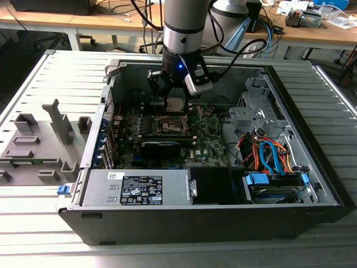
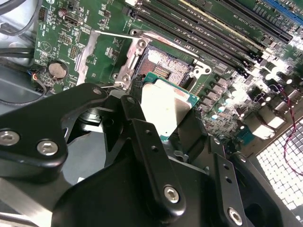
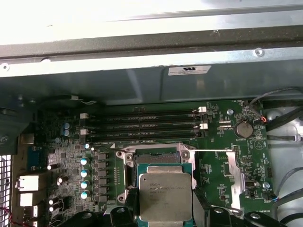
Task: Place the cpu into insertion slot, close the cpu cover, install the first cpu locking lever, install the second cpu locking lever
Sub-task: 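Place the cpu into insertion slot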
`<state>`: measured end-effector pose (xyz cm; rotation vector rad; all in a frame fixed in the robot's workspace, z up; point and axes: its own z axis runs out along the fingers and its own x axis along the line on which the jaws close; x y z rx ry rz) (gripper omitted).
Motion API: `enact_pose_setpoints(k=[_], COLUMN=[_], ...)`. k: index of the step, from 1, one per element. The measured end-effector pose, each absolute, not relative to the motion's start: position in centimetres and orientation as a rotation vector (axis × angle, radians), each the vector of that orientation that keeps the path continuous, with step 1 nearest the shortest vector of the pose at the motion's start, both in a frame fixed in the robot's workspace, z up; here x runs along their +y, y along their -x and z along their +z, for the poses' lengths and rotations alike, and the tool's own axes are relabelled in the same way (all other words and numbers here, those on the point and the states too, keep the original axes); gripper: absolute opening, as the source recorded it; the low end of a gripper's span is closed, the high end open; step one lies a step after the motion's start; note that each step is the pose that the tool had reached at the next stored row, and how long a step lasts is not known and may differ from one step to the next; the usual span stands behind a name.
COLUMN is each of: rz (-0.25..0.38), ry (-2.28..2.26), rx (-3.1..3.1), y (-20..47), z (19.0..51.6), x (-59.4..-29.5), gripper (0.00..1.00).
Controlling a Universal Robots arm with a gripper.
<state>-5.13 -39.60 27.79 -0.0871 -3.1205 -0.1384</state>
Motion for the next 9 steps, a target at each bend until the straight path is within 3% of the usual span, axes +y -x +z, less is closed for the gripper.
enact_pose_setpoints(k=[9], rz=[-0.139], ry=[0.120], rx=[-3.120], y=[5.13], z=[27.79], x=[-39.60], gripper=[0.54])
